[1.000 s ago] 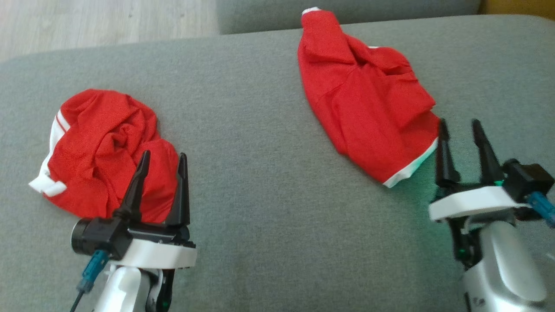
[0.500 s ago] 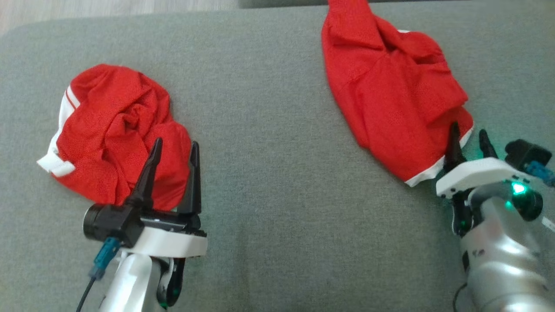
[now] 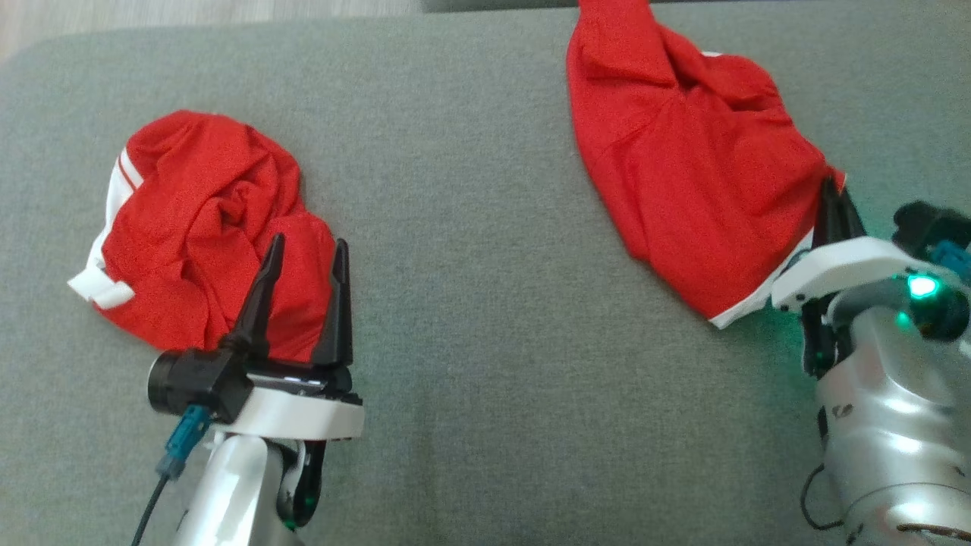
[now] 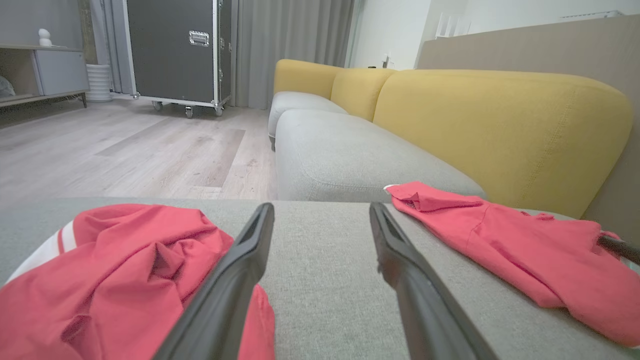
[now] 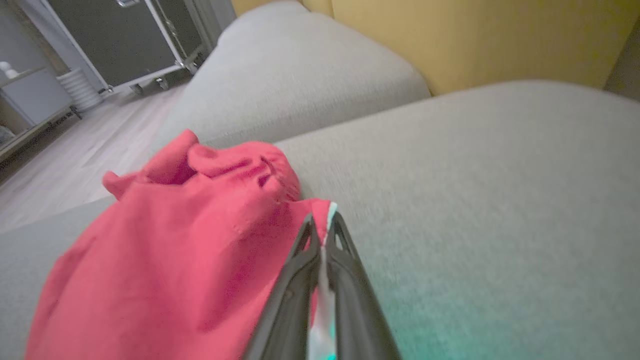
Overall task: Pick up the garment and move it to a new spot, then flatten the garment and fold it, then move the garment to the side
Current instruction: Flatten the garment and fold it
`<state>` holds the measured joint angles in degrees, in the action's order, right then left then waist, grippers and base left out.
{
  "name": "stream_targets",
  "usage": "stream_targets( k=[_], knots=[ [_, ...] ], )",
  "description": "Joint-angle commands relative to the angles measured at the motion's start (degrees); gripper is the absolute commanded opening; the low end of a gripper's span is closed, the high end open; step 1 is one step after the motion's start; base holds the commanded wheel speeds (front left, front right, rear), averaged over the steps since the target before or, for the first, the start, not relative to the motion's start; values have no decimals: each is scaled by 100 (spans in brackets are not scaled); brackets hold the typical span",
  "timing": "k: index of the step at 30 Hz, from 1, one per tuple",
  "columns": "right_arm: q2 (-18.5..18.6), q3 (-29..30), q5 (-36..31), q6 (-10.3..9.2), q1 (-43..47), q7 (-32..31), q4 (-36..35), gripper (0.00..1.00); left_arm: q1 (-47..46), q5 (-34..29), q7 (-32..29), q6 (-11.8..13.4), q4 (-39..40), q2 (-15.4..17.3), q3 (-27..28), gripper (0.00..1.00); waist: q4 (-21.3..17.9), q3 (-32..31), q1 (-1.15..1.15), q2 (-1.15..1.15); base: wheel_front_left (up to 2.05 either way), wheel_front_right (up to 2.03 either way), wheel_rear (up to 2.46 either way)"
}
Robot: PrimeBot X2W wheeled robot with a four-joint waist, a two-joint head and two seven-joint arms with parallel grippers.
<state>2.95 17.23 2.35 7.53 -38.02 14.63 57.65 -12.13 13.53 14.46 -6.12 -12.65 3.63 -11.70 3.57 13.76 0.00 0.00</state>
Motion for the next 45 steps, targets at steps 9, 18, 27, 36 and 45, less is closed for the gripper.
stream_targets(
  k=[9,18,27,36,45],
  knots=[
    [-7,-1251,25,-4,10,37,-1634,0,87,-43,53,-64,195,-14,406,100,-187,-607,0,0,0,0,0],
    [-7,-3366,1234,-4,-817,-705,-2344,0,444,103,53,-81,331,-59,626,100,-80,-1085,0,0,0,0,0],
    [-7,-3974,2772,-4,-2212,-349,-1913,0,671,98,53,-78,375,-72,746,100,171,-1331,0,0,0,0,0],
    [-4,-1878,1591,-4,-1990,24,-8,0,756,58,53,-78,519,-74,900,100,-71,-1148,0,0,0,0,0],
    [151,347,-49,-4,-284,35,-49,0,575,-56,53,-96,536,-75,798,100,-338,-922,0,0,0,0,0]
  ],
)
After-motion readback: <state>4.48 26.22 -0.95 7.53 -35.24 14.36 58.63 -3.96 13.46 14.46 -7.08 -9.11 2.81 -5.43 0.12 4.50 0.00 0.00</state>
